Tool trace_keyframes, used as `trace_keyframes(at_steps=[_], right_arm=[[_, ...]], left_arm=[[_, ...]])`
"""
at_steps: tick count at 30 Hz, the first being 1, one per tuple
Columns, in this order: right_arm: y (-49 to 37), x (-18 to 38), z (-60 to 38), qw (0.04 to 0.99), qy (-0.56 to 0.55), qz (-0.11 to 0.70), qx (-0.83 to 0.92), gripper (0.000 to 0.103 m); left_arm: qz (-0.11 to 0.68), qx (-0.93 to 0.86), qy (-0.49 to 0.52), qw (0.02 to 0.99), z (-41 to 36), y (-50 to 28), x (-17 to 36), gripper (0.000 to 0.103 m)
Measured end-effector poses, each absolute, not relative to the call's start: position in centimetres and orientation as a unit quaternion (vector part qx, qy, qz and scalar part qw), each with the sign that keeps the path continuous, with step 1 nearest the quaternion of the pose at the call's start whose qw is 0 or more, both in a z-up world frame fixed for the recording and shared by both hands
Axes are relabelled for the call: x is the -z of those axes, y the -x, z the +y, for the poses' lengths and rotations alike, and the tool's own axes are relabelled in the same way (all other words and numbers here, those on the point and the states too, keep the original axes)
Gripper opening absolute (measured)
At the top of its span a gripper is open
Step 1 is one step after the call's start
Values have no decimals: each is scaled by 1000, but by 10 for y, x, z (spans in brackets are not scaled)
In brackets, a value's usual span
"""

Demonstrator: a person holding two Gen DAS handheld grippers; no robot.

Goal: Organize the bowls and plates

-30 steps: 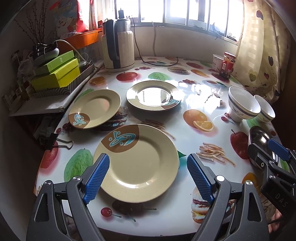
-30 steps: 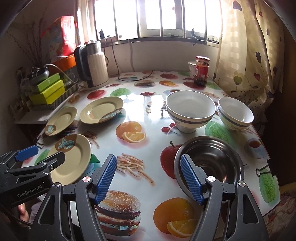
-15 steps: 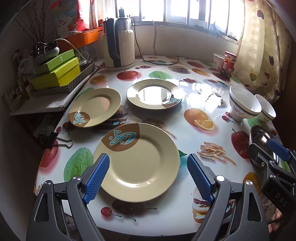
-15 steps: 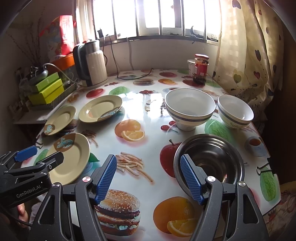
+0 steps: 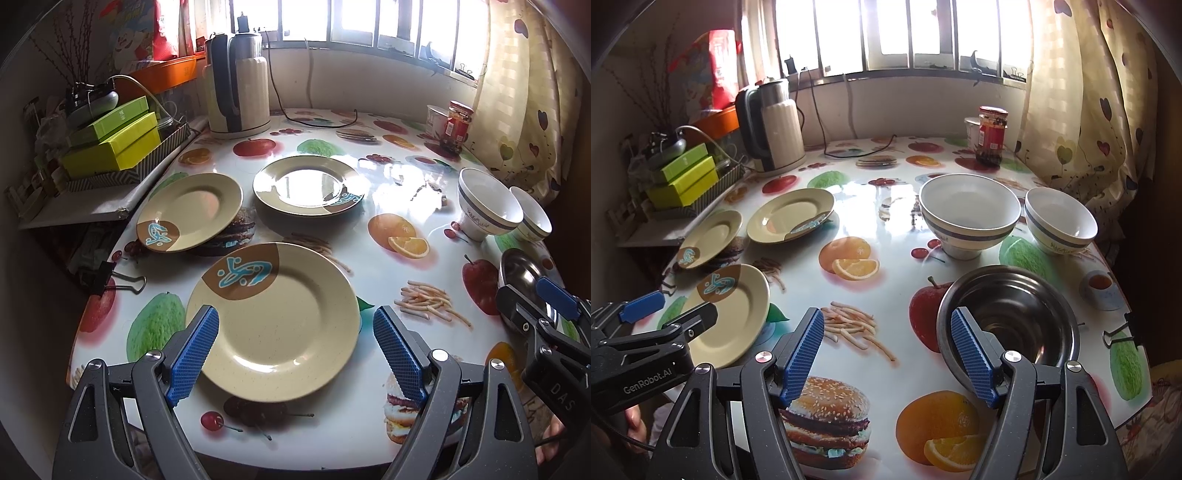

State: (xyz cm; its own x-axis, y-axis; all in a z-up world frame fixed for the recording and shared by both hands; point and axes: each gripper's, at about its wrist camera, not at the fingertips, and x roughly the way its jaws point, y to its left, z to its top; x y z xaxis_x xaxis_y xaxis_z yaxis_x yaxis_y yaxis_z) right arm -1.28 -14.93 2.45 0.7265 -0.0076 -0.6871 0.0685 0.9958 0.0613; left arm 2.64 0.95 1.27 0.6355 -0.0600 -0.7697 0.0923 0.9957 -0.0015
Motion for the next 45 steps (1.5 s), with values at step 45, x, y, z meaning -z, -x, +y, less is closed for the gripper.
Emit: trace_keyframes(at_steps=[45], right_arm=[[-106, -36, -129, 918, -26, 396, -8, 76]], left_arm=[[459, 60, 55, 884, 78, -151, -10, 82]])
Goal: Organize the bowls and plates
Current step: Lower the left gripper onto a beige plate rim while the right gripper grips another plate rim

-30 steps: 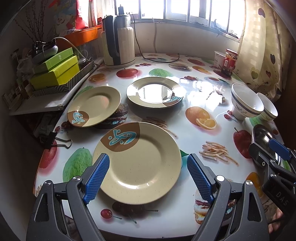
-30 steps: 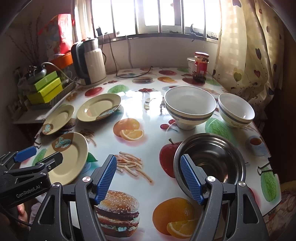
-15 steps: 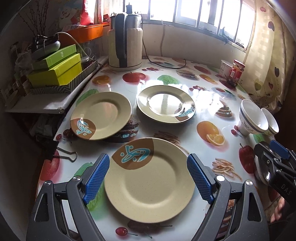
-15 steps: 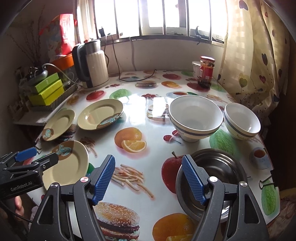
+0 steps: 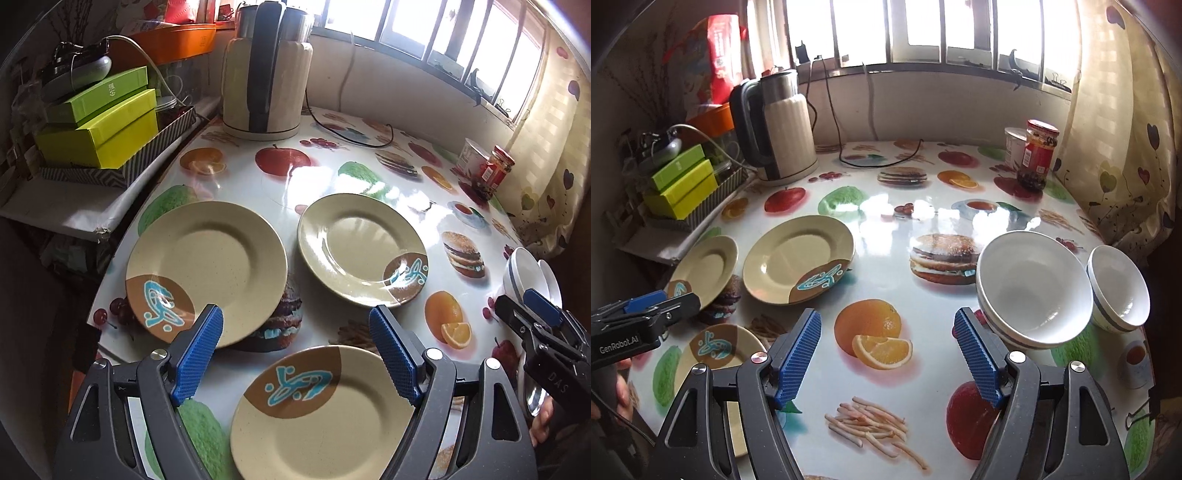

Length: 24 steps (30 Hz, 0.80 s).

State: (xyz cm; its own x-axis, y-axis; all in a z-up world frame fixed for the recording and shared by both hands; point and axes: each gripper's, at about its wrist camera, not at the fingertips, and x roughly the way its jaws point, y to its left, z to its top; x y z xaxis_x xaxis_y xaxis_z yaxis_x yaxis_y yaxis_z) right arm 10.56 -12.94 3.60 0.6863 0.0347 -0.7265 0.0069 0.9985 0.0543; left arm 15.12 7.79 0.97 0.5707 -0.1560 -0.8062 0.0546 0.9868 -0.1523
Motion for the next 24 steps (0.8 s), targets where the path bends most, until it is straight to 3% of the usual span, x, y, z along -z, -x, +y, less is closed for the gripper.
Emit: trace_keyframes(at_steps=[5, 8, 17, 24], right_arm=[[-139, -26, -127, 912, -30, 410, -3, 76], [-158, -21, -124, 910, -39, 414, -8, 76], [-202, 6, -118, 897, -61, 437, -14, 75], [-219, 22, -115, 891, -67, 449, -20, 69]], left_arm=[[465, 68, 56, 881, 78, -178, -5, 74], [468, 71, 57, 879, 77, -194, -2, 65], [488, 68, 60, 868, 72, -232, 19, 63], [490, 67, 44, 868, 64, -246, 27, 57]])
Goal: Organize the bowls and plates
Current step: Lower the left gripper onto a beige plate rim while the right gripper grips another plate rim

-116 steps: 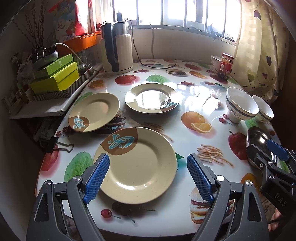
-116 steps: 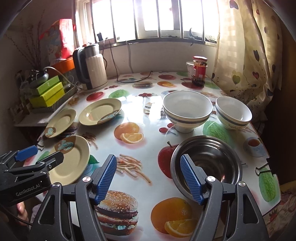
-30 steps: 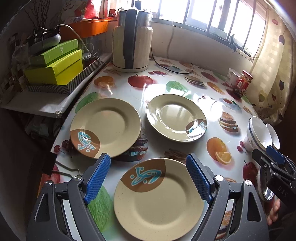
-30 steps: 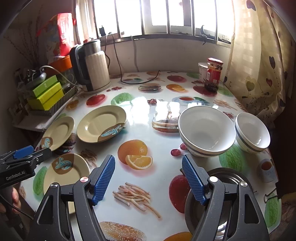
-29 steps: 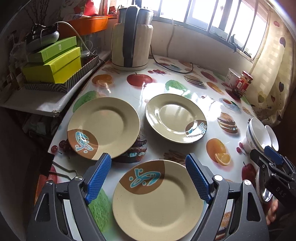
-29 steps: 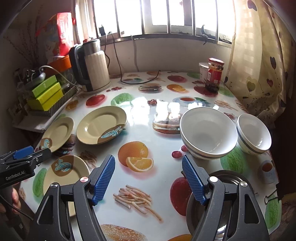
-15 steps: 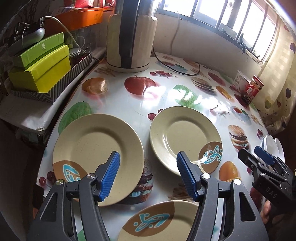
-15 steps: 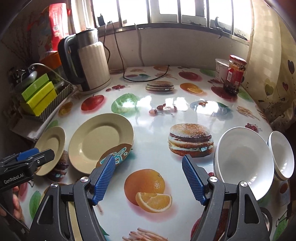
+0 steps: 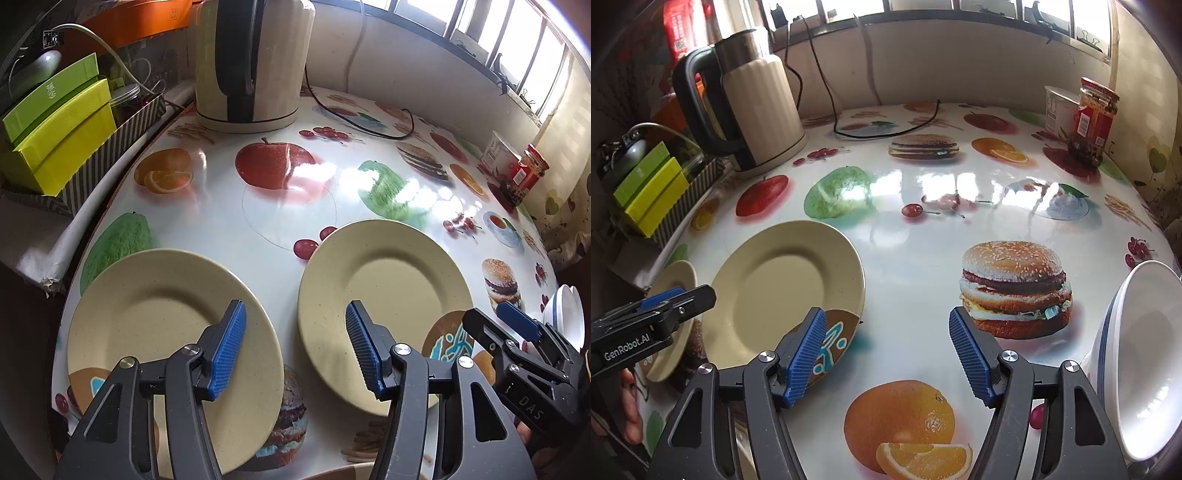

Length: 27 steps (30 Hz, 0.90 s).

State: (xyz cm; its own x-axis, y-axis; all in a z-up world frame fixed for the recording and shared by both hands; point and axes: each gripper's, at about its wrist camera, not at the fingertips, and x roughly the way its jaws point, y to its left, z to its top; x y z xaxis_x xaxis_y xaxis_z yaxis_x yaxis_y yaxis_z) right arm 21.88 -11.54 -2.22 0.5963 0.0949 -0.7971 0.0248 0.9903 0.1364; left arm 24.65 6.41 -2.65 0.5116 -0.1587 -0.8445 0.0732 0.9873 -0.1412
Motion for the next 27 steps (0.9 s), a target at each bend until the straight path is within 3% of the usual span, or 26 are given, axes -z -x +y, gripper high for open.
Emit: trace_keyframes(at_steps=[22, 27], right_arm=[[-232, 32, -111, 887, -84, 452, -44, 46], [-231, 32, -110, 887, -84, 451, -51, 41]], left_arm=[[498, 98, 60, 859, 49, -275, 28, 57], [509, 103, 66, 852, 49, -277, 34, 41]])
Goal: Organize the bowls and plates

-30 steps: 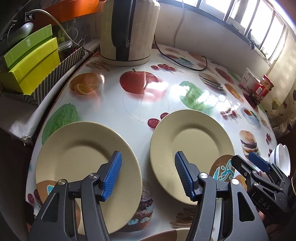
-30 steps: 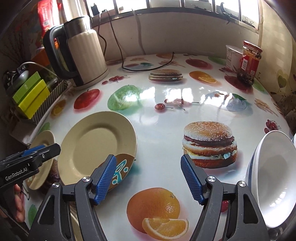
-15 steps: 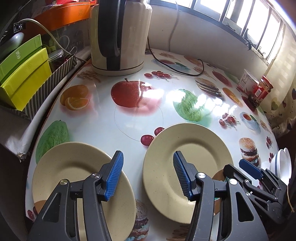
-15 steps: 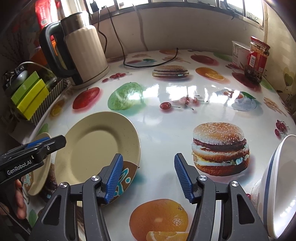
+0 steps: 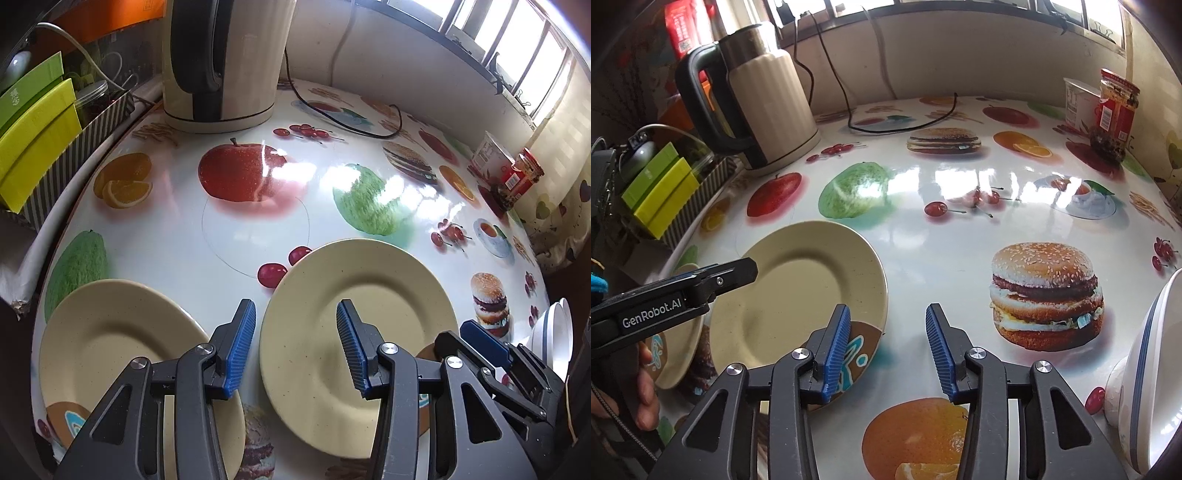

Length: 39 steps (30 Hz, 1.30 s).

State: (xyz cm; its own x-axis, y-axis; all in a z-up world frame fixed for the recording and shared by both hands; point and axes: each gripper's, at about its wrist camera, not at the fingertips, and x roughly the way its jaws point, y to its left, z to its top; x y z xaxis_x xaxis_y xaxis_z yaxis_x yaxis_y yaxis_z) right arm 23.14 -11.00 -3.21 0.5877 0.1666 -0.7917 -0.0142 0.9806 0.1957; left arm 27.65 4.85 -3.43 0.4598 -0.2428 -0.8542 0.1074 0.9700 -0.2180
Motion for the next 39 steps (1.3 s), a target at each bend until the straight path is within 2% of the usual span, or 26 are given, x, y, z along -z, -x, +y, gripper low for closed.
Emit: trace_keyframes(at_steps=[7, 18, 39], right_arm=[[-232, 33, -110, 886, -92, 450, -59, 35], [-232, 31, -108, 888, -99, 444, -70, 18], [-233, 30, -112, 891, -95, 440, -60, 16]], left_arm=[[512, 91, 70, 851, 52, -275, 38, 30], [510, 94, 75, 852, 55, -274, 38, 28], [500, 98, 68, 858, 53, -264, 34, 24]])
